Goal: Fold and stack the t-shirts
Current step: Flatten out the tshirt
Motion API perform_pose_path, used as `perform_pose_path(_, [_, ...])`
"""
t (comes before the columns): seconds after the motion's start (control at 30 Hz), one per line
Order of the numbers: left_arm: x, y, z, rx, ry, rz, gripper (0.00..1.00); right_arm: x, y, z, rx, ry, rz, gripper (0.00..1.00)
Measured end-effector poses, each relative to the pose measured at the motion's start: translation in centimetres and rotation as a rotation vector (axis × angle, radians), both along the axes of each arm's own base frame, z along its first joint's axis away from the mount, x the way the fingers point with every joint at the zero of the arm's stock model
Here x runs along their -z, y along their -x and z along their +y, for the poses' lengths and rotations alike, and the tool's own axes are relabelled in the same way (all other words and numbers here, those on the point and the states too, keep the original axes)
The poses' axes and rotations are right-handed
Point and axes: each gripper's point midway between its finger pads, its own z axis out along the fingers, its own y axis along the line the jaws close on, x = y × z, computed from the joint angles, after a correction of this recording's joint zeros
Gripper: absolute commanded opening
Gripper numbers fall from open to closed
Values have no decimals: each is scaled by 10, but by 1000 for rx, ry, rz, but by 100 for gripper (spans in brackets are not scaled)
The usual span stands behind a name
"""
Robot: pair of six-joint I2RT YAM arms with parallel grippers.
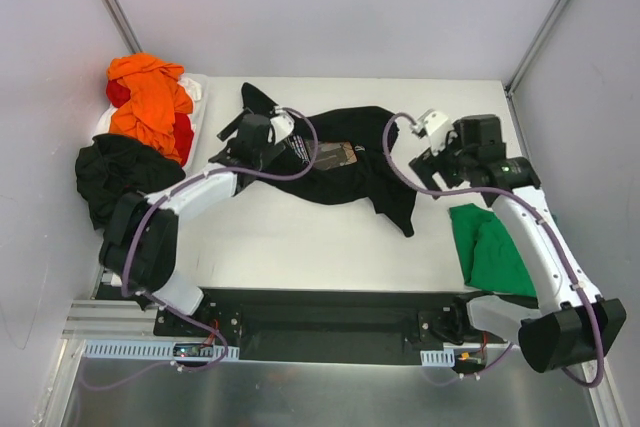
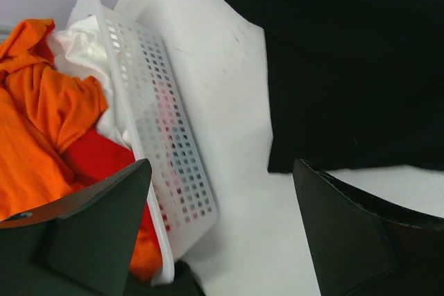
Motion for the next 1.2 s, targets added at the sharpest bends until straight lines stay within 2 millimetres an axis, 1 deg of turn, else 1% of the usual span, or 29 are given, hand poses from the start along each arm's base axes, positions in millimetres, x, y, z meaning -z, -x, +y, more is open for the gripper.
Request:
perform_pose_path(0.07, [-3,21,-5,47,-6,-4,82,25,12,12,-44,31,73,98])
perform_pose_path(0.13, [-9,37,-11,96,-2,-17,82,47,23,20,-82,54,137,99])
perform_pose_path(0.2, [-12,53,-17,139,9,-25,83,65,31,25,-103,74,200,99])
perform_pose_path(0.27, [-13,65,-21,171,18,-28,77,83,34,26,-107,94,255,97])
perform_pose_path(0.37, [-1,76,-19,198,7,2,75,112,36,27,-112,140,345,96])
perform_pose_path(0.4, [7,77,-17,200,-1,25,76,122,37,27,-114,155,373,96])
perform_pose_path(0.5, [28,75,-10,200,-4,93,75,140,39,27,-116,186,420,96])
perform_pose_path(0.57, [43,74,-4,198,4,140,75,144,38,28,-117,195,429,96])
perform_pose_path(0.63, [56,73,-1,200,14,183,72,146,35,29,-116,197,424,96])
perform_pose_path(0.73, [72,67,-2,221,38,253,70,148,32,30,-112,201,419,96])
perform_pose_path(0.8, [79,61,-5,234,54,286,69,150,31,30,-111,202,419,96])
perform_pose_path(0.97, [89,43,-12,258,101,338,67,152,31,32,-117,207,425,96])
perform_pose_path(1.07, [94,39,-13,265,122,364,67,155,31,33,-119,211,433,96])
perform_pose_path(1.2, [103,41,-10,271,156,413,66,158,30,33,-119,212,438,96])
